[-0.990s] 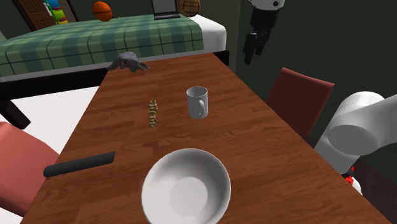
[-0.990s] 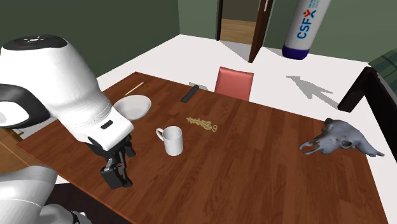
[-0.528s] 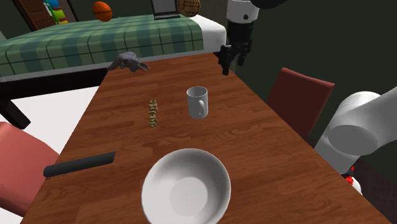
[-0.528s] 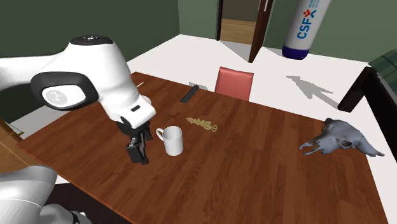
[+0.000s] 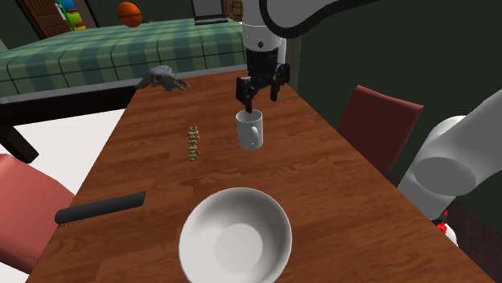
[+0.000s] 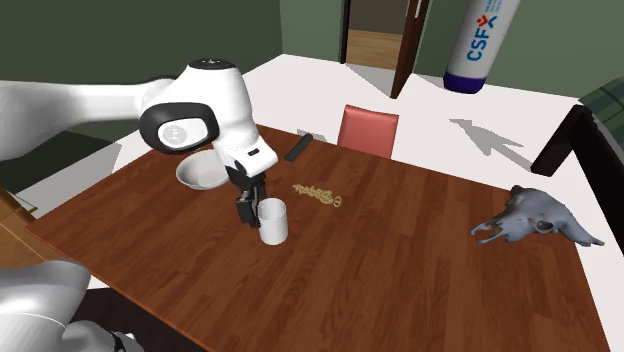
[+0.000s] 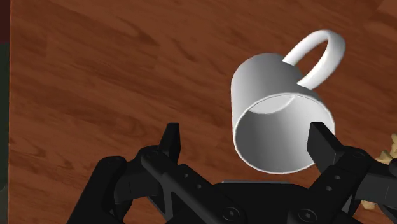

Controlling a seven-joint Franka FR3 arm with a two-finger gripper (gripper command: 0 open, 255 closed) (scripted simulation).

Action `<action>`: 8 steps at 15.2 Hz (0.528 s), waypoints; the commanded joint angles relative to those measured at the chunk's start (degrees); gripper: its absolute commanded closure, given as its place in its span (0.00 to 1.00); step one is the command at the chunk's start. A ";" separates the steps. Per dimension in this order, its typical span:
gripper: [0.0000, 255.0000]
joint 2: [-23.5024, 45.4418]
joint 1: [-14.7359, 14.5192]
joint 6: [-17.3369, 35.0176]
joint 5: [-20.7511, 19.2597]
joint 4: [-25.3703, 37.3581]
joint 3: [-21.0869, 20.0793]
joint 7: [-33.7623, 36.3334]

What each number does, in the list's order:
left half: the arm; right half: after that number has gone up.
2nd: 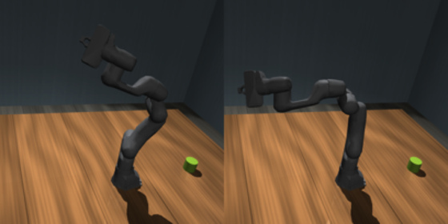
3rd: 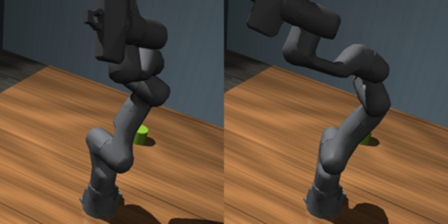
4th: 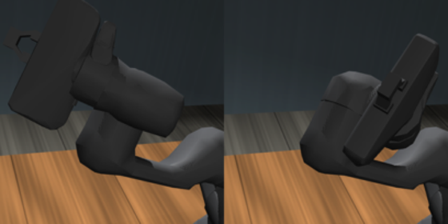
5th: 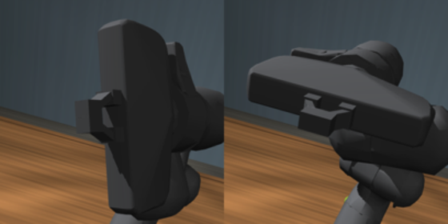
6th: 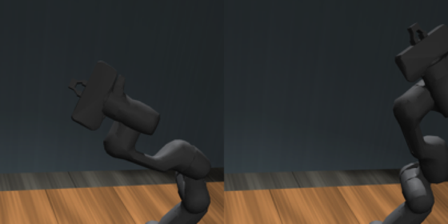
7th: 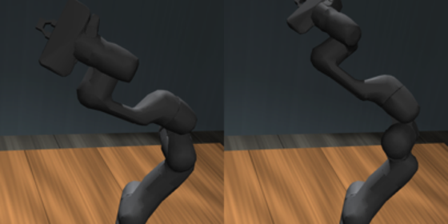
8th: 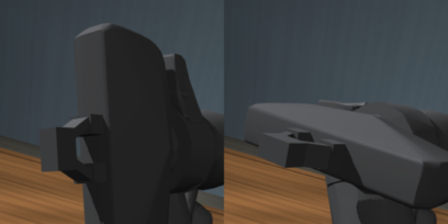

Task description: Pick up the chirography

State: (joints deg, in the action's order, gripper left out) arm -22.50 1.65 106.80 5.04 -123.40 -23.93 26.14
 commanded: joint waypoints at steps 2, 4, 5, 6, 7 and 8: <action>0.00 6.58 0.69 1.19 -1.61 4.60 -3.66 6.80; 0.00 11.28 0.90 1.66 -3.38 8.05 -5.92 11.45; 0.00 13.75 0.93 1.78 -4.47 9.91 -6.97 13.82; 0.00 16.31 0.85 1.83 -5.69 11.88 -7.93 16.23; 0.00 18.95 0.66 1.78 -7.04 13.95 -8.79 18.65; 0.00 21.65 0.34 1.64 -8.48 16.13 -9.54 21.06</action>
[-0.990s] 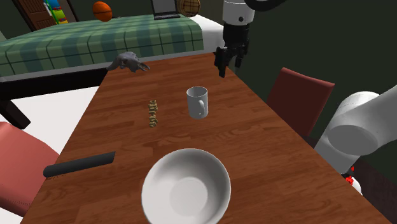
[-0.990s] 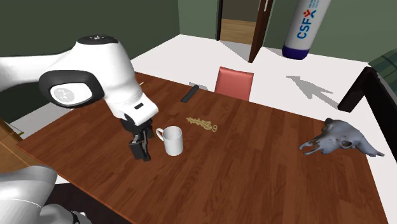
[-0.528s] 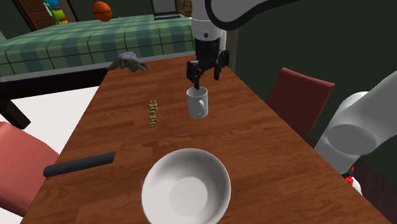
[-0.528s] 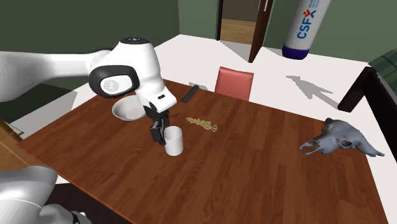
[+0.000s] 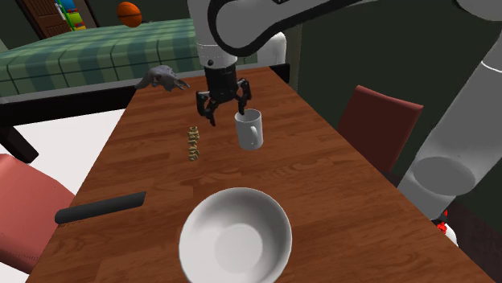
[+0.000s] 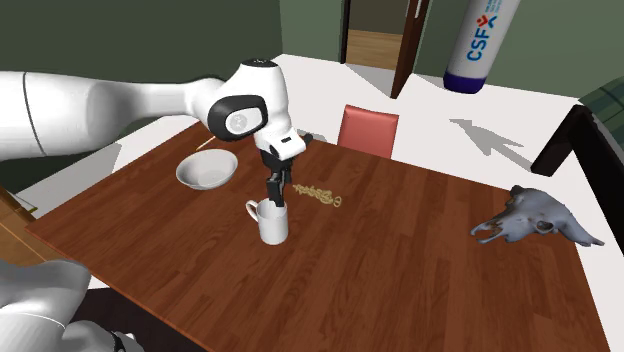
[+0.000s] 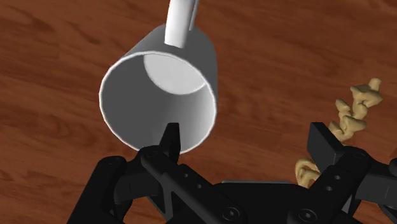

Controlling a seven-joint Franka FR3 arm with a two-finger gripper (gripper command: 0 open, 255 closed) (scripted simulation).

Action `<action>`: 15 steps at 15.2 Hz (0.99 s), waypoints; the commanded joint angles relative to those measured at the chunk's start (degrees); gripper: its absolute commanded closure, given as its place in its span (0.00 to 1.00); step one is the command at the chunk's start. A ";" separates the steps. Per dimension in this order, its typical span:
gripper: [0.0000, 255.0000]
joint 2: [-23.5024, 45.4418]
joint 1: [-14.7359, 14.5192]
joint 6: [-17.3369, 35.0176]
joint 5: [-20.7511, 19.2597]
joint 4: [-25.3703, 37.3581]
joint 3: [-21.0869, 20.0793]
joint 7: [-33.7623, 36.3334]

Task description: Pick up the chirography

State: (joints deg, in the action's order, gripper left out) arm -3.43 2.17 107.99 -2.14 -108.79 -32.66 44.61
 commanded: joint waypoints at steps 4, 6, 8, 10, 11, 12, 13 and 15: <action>0.00 13.86 -3.14 -1.19 -7.54 11.41 -2.25 11.72; 0.00 19.59 -5.53 -2.64 -10.49 17.19 -2.05 15.64; 0.00 25.37 -8.31 -4.49 -13.15 23.64 -1.44 18.98; 0.00 28.08 -9.76 -4.72 -14.23 26.18 -0.82 20.36; 0.00 28.14 -9.70 -3.99 -14.29 25.49 -0.75 20.45; 0.00 28.22 -9.64 -3.27 -14.36 24.82 -0.70 20.55; 0.00 28.31 -9.58 -2.55 -14.45 24.17 -0.65 20.65; 0.00 28.54 -9.47 -1.15 -14.66 22.93 -0.56 20.87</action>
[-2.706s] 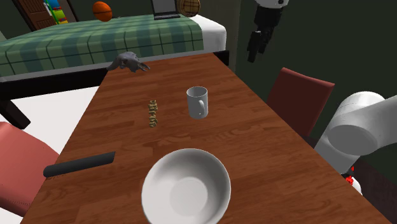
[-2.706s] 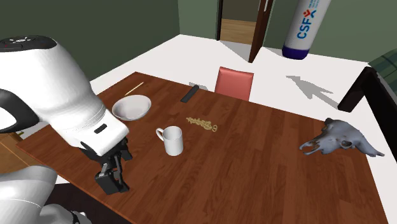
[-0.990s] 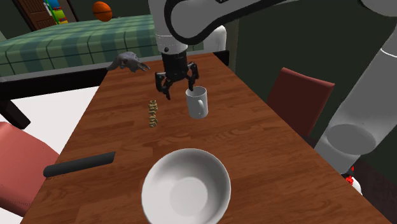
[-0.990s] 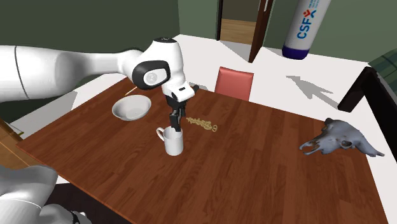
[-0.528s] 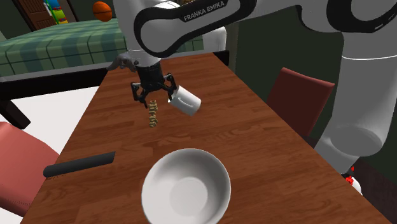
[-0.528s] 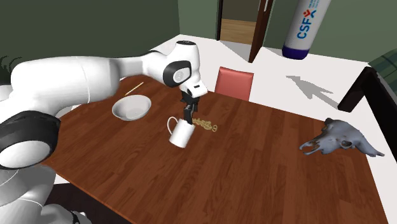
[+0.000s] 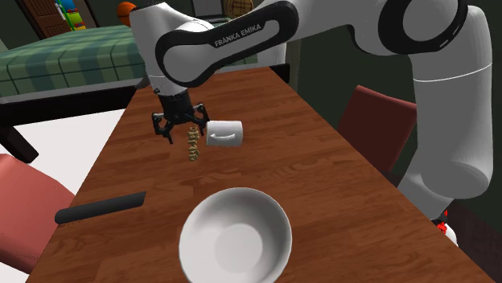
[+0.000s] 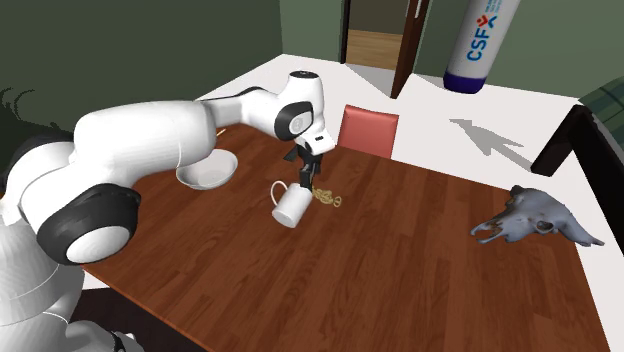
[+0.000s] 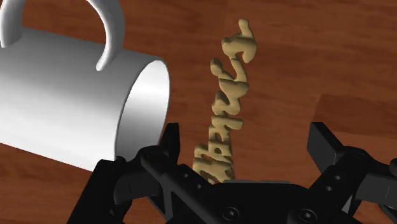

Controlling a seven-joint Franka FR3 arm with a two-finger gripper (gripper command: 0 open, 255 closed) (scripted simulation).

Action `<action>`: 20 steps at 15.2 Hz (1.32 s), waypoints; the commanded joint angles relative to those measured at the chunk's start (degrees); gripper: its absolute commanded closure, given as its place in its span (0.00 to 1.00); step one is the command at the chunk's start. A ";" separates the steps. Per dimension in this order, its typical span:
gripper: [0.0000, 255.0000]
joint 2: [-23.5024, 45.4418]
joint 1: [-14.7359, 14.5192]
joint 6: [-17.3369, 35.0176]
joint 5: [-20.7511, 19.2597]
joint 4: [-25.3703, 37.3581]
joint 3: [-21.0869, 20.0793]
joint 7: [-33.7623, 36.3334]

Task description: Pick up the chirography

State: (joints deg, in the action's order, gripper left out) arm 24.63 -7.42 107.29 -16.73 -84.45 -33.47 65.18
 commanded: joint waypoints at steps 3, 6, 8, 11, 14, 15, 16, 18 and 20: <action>0.00 0.68 0.12 0.66 -0.21 -2.33 0.44 0.45; 1.00 0.77 0.00 0.65 -0.26 -2.25 0.43 0.57; 1.00 0.64 0.07 0.75 -0.21 -2.47 0.41 0.56; 1.00 0.64 0.06 0.72 -0.21 -2.43 0.41 0.56; 1.00 0.67 0.12 0.66 -0.21 -2.33 0.44 0.45; 1.00 0.53 0.09 -0.03 -0.09 -1.76 0.38 0.33; 1.00 0.39 0.05 -0.72 0.02 -1.17 0.32 0.22; 1.00 0.19 -0.06 -2.15 0.21 0.11 0.22 0.01; 1.00 0.03 -0.19 -3.59 0.37 1.45 0.12 -0.18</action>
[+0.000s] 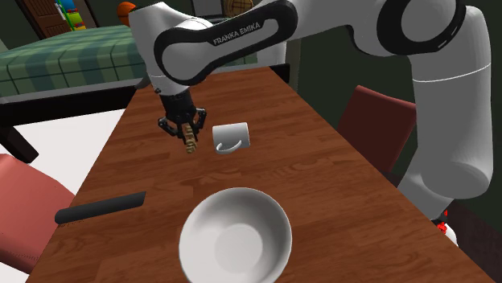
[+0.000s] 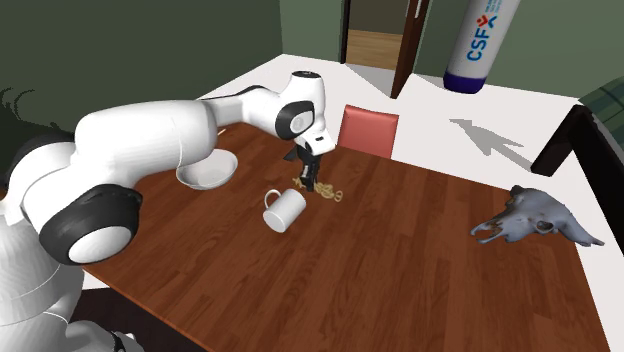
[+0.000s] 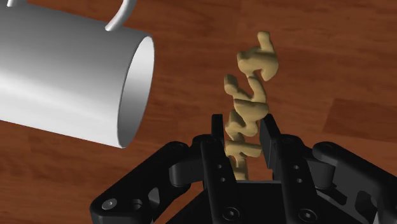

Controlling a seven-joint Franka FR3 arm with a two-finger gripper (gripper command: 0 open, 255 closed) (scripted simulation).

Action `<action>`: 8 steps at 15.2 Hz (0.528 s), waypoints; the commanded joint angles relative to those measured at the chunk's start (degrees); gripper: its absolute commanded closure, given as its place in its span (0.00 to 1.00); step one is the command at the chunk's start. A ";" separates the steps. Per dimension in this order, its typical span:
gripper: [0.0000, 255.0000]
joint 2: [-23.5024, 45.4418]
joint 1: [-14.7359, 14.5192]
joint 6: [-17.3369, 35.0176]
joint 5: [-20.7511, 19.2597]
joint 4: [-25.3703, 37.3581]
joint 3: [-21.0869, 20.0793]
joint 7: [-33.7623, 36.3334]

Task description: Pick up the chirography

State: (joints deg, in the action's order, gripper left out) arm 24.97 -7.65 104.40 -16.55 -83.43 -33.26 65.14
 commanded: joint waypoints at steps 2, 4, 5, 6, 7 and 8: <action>1.00 -0.41 -0.13 -2.18 0.31 1.85 -0.17 -0.32; 1.00 -0.45 -0.33 -3.69 0.39 3.36 -0.23 -0.50; 1.00 -0.45 -0.44 -4.46 0.42 4.15 -0.26 -0.58; 1.00 -0.43 -0.57 -5.23 0.44 4.96 -0.29 -0.65; 1.00 -0.39 -0.70 -6.02 0.44 5.80 -0.31 -0.73; 1.00 -0.33 -0.85 -6.82 0.44 6.67 -0.32 -0.80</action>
State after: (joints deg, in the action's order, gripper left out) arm 24.62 -8.36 98.53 -16.12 -77.74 -33.56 64.45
